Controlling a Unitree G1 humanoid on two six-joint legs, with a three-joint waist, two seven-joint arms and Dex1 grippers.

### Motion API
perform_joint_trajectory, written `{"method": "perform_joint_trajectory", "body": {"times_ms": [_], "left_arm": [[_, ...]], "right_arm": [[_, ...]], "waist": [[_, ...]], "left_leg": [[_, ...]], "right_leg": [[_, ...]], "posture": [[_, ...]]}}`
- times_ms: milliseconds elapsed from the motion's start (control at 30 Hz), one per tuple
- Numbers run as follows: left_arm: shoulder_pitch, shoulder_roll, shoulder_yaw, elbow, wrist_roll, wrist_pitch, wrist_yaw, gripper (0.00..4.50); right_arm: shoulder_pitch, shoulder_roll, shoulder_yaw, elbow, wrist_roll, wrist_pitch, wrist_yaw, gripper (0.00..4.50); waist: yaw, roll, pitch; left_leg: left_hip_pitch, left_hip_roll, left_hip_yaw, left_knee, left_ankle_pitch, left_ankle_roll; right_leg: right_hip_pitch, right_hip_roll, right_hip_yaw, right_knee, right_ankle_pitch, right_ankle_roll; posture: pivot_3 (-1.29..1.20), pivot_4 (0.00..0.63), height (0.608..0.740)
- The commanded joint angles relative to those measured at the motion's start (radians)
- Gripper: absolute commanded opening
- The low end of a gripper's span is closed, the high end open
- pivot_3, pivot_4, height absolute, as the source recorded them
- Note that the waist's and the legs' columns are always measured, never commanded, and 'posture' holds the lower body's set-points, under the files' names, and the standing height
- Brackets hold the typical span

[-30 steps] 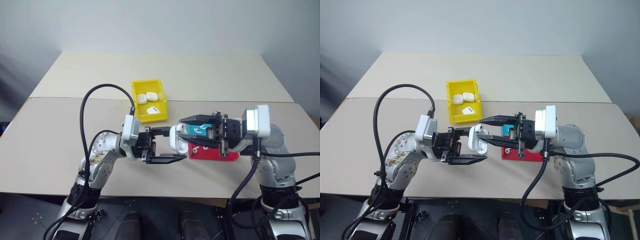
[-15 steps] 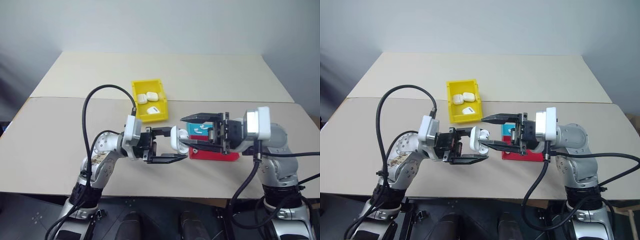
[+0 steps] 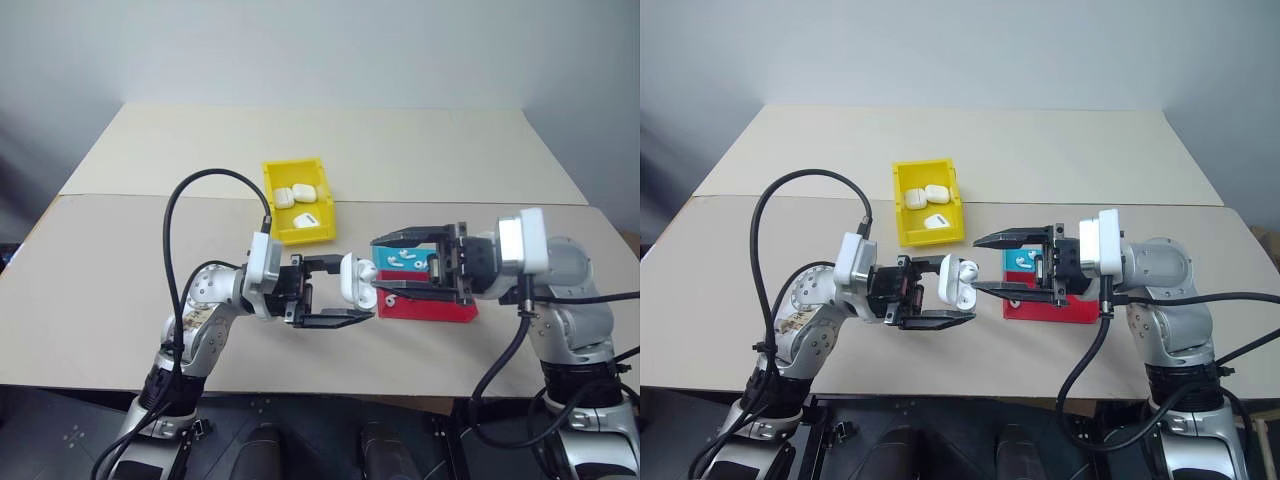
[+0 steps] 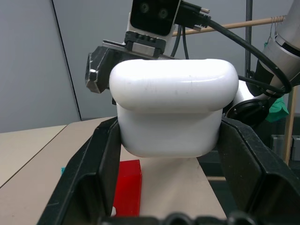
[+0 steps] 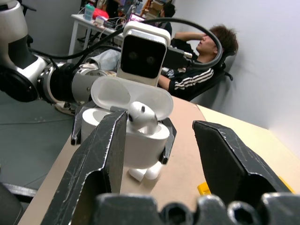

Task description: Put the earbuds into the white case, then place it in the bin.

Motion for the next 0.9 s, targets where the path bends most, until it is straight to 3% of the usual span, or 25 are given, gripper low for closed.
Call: {"method": "perform_joint_trajectory", "body": {"times_ms": [33,333,433,567,667,900], "left_arm": [[-0.015,-0.013,0.006,-0.027,-0.017,-0.030,-0.005,2.77],[-0.001,-0.007,0.008,-0.034,-0.009,-0.031,0.004,2.77],[0.033,0.045,0.037,-0.048,0.002,-0.037,-0.007,2.77],[0.136,0.137,0.086,-0.091,0.022,-0.088,-0.027,2.77],[0.214,0.176,0.110,-0.122,0.037,-0.128,-0.022,2.77],[0.337,0.171,0.115,-0.178,0.089,-0.173,0.069,2.77]], "right_arm": [[-0.018,-0.011,-0.007,0.005,0.000,-0.019,0.012,2.77],[-0.016,-0.027,-0.036,-0.001,0.022,-0.012,0.019,2.77],[-0.055,-0.121,-0.054,0.055,-0.035,0.052,-0.011,2.77],[-0.230,-0.277,0.069,0.239,-0.231,0.150,-0.011,2.77],[-0.378,-0.330,0.200,0.400,-0.395,0.131,0.055,2.77],[-0.694,-0.213,0.477,0.856,-0.732,-0.017,0.133,2.77]], "waist": [[0.001,0.000,0.000],[0.001,0.000,0.000],[0.001,0.000,0.000],[-0.012,0.001,0.001],[-0.020,0.001,0.001],[-0.028,0.002,0.001]], "left_leg": [[0.000,0.000,0.000,0.000,0.000,0.000],[0.000,0.000,0.000,0.000,0.000,0.000],[0.000,0.000,0.000,0.000,0.000,0.000],[0.001,0.000,0.002,0.000,0.000,0.000],[0.001,0.001,0.002,-0.003,0.000,0.000],[0.000,0.001,0.003,-0.002,0.000,0.000]], "right_leg": [[0.000,0.000,0.000,0.000,0.000,0.000],[0.000,0.000,0.000,0.000,0.000,0.000],[0.000,0.000,0.000,0.000,0.000,0.000],[-0.001,0.000,0.001,0.000,0.000,0.000],[-0.002,0.000,0.001,0.000,-0.001,-0.001],[-0.002,0.000,0.001,-0.001,0.000,-0.001]], "posture": [[0.00,0.150,0.740],[0.00,0.150,0.740],[0.00,0.150,0.740],[0.00,0.150,0.740],[0.00,0.150,0.740],[0.00,0.150,0.740]]}}
